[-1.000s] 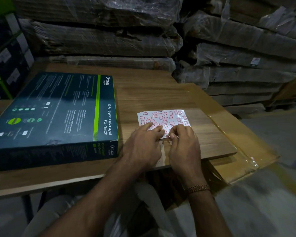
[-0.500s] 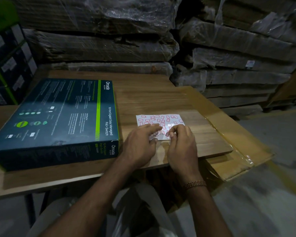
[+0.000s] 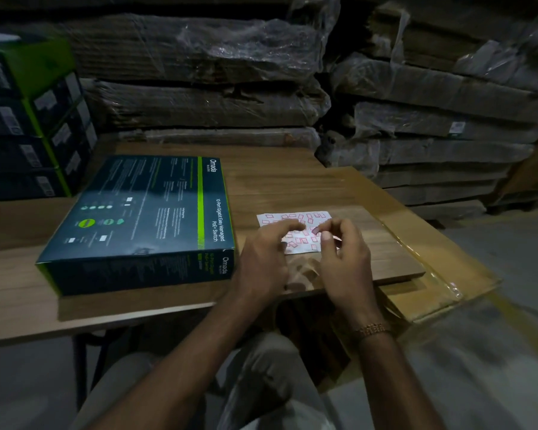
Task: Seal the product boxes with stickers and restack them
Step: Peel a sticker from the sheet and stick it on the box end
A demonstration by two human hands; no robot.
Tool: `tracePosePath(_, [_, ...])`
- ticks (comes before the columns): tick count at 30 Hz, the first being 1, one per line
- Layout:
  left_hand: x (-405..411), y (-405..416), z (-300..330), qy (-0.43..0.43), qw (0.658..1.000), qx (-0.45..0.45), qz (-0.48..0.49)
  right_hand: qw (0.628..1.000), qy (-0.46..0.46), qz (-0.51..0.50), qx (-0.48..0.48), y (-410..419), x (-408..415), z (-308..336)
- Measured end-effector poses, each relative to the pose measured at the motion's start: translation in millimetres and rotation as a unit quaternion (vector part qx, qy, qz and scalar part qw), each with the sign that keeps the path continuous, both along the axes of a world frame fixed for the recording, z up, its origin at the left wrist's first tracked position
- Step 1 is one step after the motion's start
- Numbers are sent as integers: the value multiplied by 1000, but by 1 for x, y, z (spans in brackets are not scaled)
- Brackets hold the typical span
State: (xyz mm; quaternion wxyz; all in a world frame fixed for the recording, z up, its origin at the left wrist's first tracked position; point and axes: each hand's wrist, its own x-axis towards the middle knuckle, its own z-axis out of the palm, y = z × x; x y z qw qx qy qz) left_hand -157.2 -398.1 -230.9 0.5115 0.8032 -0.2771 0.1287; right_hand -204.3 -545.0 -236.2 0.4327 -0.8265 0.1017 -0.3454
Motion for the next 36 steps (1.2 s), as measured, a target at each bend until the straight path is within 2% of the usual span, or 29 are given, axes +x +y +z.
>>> tracePosePath(2, [-24,11,13,-27,999,-27,-17,1000,-7,24,11,7,-6,9])
tracePosePath(4, [-42,26,25,-93,994,-51,4,999,-11,46,16,16,-10,15])
tracePosePath(8, [-53,78,44,-191,968,-80,140,996,8,85,7,38,-19,27])
tracePosePath(10, [-46,118,46,-219,948,-59,222,993,2,116,1,53,-23,29])
tracePosePath(12, [-34,157,45,-204,924,2,323,989,-2,147,-5,69,-26,29])
tracePosePath(15, [-19,202,31,-104,886,71,445,981,-9,188,-35,96,-27,29])
tracePosePath(17, [-13,223,20,-50,905,48,419,977,-21,201,-63,115,-25,31])
tracePosePath(19, [-11,235,11,-2,942,19,335,973,-32,206,-98,131,-20,31])
tracePosePath(22, [-14,239,0,4,967,16,254,967,-29,189,-167,152,-9,31])
tracePosePath(25, [-18,238,-6,-14,971,25,237,963,-22,171,-209,167,-3,35])
tracePosePath(31, [-18,235,-14,-25,971,12,237,955,27,205,-214,189,8,36])
tracePosePath(36, [-16,236,-19,-34,970,21,239,952,39,190,-236,200,12,36])
